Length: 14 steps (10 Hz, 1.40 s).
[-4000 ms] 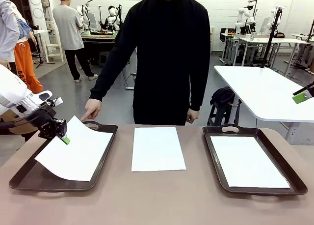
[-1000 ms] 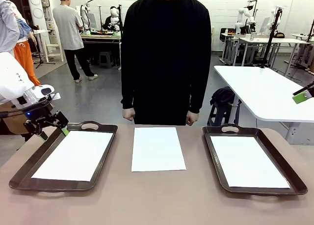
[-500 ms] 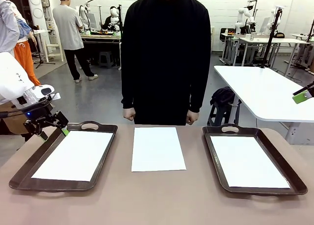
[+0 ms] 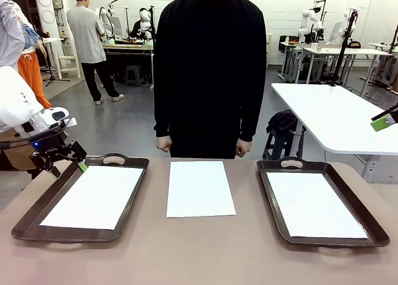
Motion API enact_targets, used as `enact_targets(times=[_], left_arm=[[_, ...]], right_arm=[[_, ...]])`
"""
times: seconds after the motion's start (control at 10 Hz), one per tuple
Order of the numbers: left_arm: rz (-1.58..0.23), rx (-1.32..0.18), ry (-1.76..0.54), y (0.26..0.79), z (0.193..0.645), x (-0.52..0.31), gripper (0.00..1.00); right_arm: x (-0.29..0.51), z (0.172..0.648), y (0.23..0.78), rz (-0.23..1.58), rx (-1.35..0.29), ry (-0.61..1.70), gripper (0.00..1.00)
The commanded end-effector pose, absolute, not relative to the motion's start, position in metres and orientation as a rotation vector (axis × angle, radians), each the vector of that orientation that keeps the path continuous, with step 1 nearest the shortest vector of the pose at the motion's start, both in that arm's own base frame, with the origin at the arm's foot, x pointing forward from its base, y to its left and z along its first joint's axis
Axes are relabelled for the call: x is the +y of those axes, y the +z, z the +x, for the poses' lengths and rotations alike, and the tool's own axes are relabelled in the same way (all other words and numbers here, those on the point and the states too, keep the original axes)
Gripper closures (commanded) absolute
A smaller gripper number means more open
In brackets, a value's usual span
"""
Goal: Sort the A4 documents.
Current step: Receive the A4 Paper.
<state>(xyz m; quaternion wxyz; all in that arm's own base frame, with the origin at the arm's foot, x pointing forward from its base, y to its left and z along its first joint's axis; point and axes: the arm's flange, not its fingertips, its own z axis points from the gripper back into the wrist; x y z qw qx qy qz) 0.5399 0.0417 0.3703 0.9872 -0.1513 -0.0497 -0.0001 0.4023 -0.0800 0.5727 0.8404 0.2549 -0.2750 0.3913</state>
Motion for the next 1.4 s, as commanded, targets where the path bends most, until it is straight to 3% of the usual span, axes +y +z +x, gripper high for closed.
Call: enact_targets(times=[0.0,0.3,0.6,0.9,1.1,1.3], left_arm=[[-0.304,-0.1,0.0,0.37,0.54,0.042,0.0],[-0.272,-0.378,-0.373,0.443,0.519,-0.031,0.0],[-0.466,-0.572,-0.565,0.503,0.478,-0.042,0.0],[-0.587,-0.688,-0.808,0.535,0.431,-0.032,0.0],[-0.573,-0.781,-0.955,0.562,0.412,-0.035,0.0],[-0.531,-0.801,-0.952,0.572,0.407,-0.039,0.0]], right_arm=[[-0.079,0.403,0.572,0.537,-0.582,0.826,0.0],[-0.079,0.403,0.572,0.537,-0.582,0.826,0.0],[-0.079,0.403,0.572,0.537,-0.582,0.826,0.0],[-0.079,0.403,0.572,0.537,-0.582,0.826,0.0],[-0.079,0.403,0.572,0.537,-0.582,0.826,0.0],[-0.079,0.403,0.572,0.537,-0.582,0.826,0.0]])
